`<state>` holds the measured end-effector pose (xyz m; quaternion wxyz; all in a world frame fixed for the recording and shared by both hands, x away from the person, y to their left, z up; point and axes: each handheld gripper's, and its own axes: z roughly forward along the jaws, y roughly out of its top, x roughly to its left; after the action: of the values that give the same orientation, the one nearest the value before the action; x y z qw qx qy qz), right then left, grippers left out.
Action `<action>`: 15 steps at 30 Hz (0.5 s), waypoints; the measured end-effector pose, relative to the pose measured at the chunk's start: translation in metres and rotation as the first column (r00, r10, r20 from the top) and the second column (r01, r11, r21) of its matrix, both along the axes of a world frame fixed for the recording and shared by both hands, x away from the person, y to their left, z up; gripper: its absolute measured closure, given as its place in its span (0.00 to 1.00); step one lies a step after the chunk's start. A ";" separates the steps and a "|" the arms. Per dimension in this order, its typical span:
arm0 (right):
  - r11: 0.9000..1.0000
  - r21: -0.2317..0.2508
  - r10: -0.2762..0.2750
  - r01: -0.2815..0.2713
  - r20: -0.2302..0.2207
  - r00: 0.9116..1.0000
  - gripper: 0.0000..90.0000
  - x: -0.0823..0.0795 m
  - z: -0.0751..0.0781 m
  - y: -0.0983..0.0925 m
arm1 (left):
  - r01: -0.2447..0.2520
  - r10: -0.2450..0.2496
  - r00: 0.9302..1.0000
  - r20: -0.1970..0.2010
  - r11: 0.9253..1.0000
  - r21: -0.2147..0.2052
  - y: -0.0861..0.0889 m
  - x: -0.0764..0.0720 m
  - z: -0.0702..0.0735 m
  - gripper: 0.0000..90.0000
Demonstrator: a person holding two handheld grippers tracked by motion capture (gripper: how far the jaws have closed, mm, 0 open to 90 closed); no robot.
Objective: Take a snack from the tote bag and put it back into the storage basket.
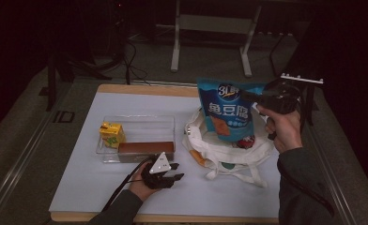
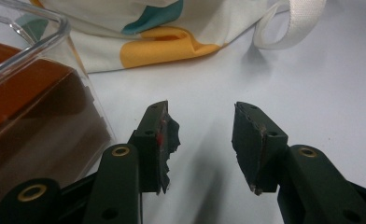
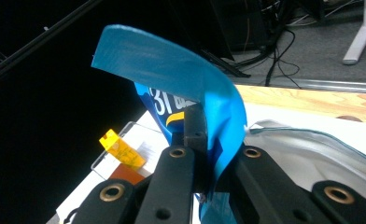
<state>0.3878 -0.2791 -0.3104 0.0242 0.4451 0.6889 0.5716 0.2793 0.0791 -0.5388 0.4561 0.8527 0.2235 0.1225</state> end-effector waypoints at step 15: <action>0.998 0.019 0.054 -0.054 -0.003 0.999 0.99 -0.002 0.008 0.022 | 0.006 -0.006 1.000 0.001 1.000 0.003 0.000 0.000 0.000 0.63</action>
<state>0.3857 -0.2570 -0.3026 0.0035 0.4273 0.6953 0.5778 0.2793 0.0791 -0.5388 0.4552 0.8539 0.2207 0.1222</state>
